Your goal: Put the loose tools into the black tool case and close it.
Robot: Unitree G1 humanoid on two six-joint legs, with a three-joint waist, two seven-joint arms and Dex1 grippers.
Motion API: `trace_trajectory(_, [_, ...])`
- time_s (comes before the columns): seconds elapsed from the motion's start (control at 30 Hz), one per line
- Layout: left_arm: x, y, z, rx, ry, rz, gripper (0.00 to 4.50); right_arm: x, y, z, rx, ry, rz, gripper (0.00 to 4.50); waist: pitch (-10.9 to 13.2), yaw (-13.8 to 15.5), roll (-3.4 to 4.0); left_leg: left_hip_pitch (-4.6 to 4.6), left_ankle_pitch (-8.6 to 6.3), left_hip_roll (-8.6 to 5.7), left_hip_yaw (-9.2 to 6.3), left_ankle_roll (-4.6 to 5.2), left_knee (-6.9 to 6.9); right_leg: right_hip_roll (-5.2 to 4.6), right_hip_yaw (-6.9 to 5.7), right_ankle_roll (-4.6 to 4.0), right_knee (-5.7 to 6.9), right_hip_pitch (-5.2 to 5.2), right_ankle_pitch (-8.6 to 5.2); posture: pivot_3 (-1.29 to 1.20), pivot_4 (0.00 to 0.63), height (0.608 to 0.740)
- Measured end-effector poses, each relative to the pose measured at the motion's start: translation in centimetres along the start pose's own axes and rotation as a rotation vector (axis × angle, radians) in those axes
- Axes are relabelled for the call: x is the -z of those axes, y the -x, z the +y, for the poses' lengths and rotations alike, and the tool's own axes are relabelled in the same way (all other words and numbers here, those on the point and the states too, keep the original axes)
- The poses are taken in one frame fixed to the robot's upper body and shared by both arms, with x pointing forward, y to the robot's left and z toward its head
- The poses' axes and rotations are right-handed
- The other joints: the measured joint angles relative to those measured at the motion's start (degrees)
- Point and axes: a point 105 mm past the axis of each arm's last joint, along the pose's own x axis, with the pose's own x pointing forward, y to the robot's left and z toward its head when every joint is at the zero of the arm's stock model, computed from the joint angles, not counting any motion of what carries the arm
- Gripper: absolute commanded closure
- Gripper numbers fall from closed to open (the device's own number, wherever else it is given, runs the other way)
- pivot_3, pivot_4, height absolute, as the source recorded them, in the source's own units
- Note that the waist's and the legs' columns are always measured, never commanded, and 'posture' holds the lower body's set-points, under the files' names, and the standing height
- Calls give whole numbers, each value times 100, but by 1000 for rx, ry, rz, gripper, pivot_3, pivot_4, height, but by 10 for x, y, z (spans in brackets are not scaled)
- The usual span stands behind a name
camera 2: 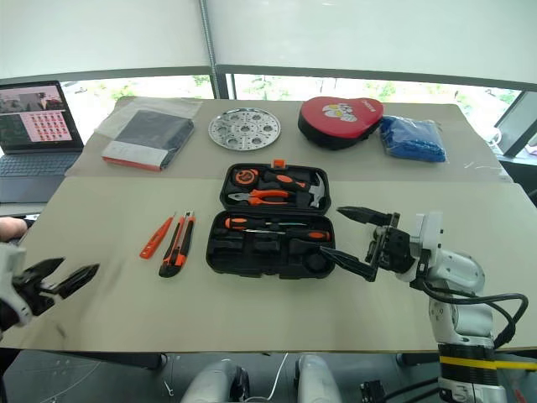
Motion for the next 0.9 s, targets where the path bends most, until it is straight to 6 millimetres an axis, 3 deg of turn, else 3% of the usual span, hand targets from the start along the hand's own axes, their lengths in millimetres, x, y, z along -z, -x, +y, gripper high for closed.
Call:
trace_trajectory(0.13, [-17, -42, -22, 49, -9, 84, 0, -22, -22, -2, -87, 59, 4, 74, 0, -10, -6, 0, 6, -8, -7, -11, -3, 5, -3, -2, 9, -2, 1, 0, 150, 740])
trace_trajectory(0.27, [-18, -68, -29, 33, -41, 161, 0, -23, -36, 6, -158, 37, 30, 74, 2, -24, -9, -16, 29, -18, -8, -50, -4, 6, -2, -1, 0, -12, 0, 0, 150, 740])
trace_trajectory(0.53, [-11, -84, -34, 22, -85, 213, 0, -26, -47, 8, -190, 41, 55, 74, 2, 3, -9, -17, 19, -19, -5, -32, -1, -5, 2, 11, -3, -8, -7, 0, 150, 740])
trace_trajectory(0.57, [-10, -84, -34, 24, -88, 215, 519, -26, -48, 7, -189, 42, 55, 0, 2, 6, -9, -17, 19, -20, -5, -32, -1, -5, 3, 11, -1, -8, -7, 0, 150, 740])
trace_trajectory(0.6, [-9, -84, -34, 24, -89, 217, 650, -27, -48, 7, -187, 45, 55, 0, 2, 4, -9, -16, 19, -19, -6, -32, -1, -5, 3, 11, 0, -8, -7, 0, 150, 740])
trace_trajectory(0.87, [-4, -77, -20, -9, -83, 197, 3608, -20, -43, 1, -173, 26, 84, 0, 2, -2, -8, -12, 5, -18, -5, -8, 0, -6, 4, 11, -1, -5, -7, 0, 150, 740])
trace_trajectory(0.9, [-4, -76, -18, -8, -77, 187, 3608, -20, -42, 1, -173, 26, 86, 0, 2, -1, -8, -12, 5, -19, -4, -8, 0, -6, 4, 11, -1, -5, -7, 0, 150, 740])
